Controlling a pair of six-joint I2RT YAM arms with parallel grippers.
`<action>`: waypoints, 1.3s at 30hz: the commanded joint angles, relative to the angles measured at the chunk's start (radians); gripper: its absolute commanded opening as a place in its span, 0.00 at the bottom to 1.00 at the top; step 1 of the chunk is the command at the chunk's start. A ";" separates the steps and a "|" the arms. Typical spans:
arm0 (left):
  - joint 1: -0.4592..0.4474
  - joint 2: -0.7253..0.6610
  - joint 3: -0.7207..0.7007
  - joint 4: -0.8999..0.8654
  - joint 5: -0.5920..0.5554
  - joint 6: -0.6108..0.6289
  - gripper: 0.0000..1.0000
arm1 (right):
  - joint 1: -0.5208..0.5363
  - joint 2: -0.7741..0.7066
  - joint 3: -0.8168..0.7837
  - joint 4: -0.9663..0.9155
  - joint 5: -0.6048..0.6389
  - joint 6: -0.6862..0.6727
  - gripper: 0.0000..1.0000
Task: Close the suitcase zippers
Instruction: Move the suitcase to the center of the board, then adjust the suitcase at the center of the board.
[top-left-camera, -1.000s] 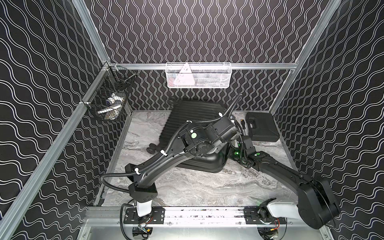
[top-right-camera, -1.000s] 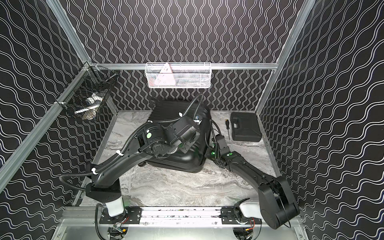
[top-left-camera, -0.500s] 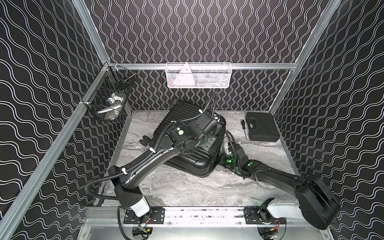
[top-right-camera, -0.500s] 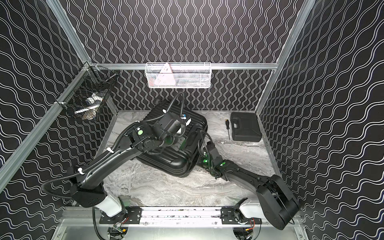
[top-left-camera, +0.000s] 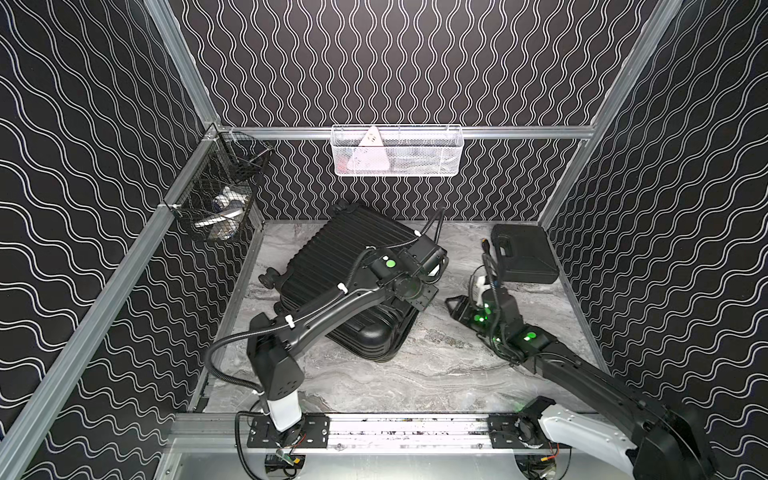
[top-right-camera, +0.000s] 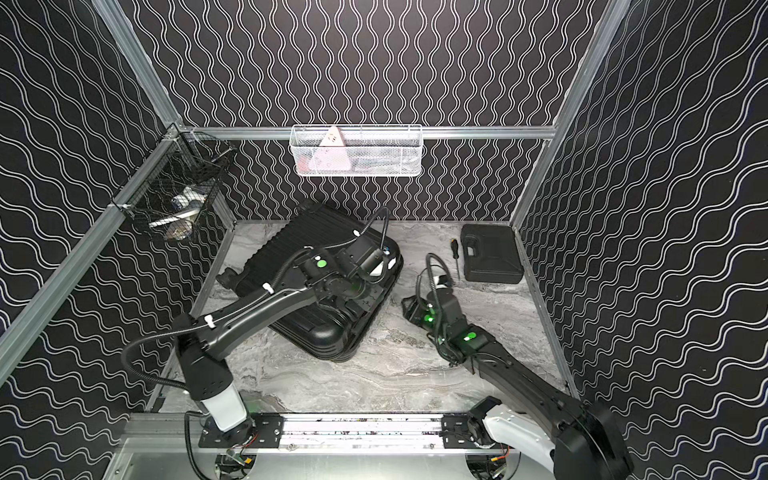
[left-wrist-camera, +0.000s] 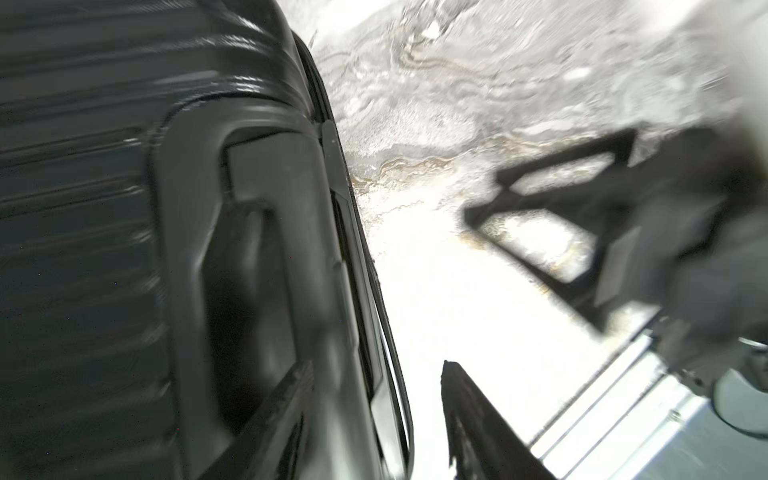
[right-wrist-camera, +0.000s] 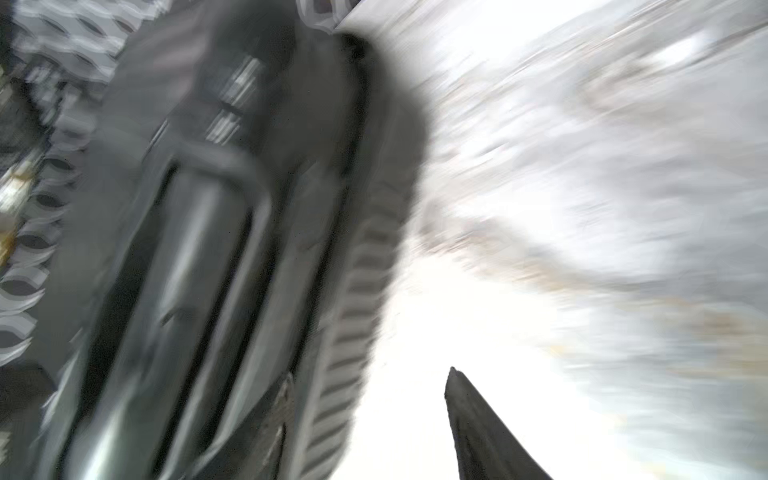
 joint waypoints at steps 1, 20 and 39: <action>0.001 0.057 0.033 0.000 -0.048 0.031 0.55 | -0.115 -0.033 -0.010 -0.107 -0.073 -0.081 0.61; 0.002 0.125 -0.032 -0.020 -0.138 0.113 0.39 | -0.208 0.059 0.044 -0.107 -0.177 -0.184 0.62; -0.038 -0.305 -0.404 -0.033 0.188 0.745 0.15 | -0.433 0.247 0.179 -0.199 -0.438 -0.428 0.63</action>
